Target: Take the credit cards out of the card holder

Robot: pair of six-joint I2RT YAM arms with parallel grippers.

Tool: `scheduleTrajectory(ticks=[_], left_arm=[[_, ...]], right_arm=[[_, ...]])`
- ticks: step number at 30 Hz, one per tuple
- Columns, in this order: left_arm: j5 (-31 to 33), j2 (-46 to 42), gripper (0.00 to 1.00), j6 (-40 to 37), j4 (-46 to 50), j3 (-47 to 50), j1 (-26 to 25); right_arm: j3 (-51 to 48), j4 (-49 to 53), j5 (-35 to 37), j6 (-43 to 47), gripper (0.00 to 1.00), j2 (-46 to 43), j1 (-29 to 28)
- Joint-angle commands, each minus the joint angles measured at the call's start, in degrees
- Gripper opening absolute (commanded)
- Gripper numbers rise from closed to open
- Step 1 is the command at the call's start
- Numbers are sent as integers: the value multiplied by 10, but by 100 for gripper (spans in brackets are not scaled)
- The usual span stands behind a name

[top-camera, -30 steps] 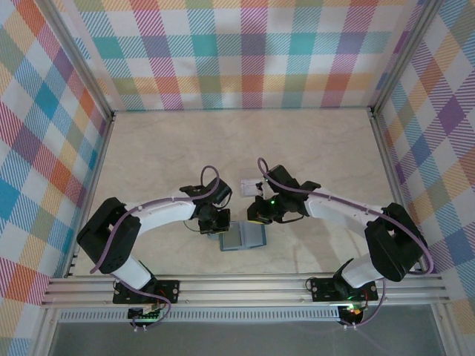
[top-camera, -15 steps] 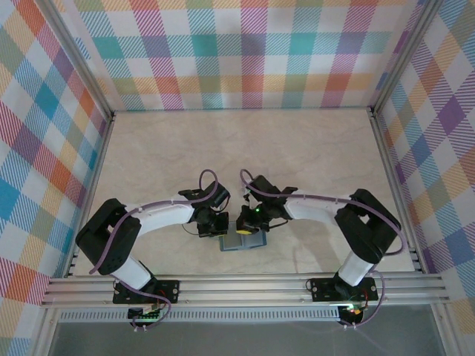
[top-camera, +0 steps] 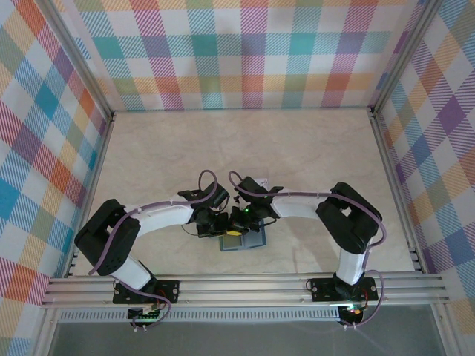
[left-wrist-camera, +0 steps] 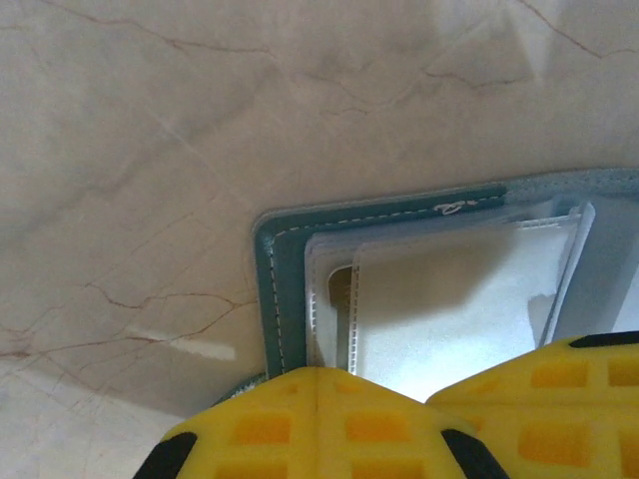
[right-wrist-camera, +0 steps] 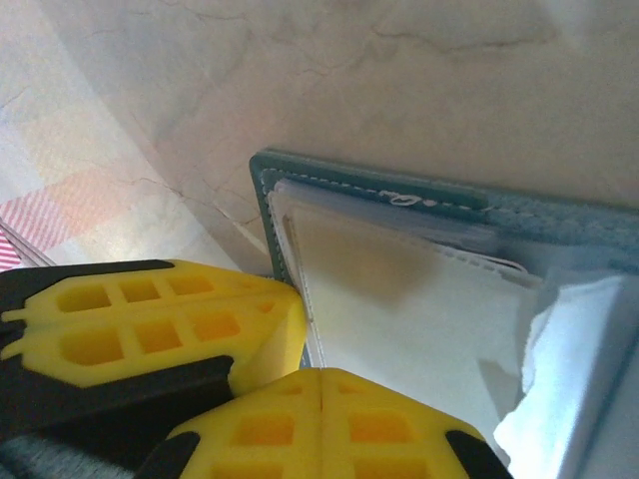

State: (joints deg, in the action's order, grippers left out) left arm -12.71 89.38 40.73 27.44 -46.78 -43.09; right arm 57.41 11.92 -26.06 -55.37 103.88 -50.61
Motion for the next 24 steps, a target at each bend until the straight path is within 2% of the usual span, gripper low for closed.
scheduleTrajectory(ticks=[1,13,24], left_arm=[[-9,-8,4,0,11,10,-6],[-11,-7,4,-2,15,6,-6],[-11,-2,4,-3,16,5,-7]], right_arm=[[12,-1,3,-8,7,24,-8],[34,99,61,16,13,34,-15],[67,195,128,39,28,13,-22]])
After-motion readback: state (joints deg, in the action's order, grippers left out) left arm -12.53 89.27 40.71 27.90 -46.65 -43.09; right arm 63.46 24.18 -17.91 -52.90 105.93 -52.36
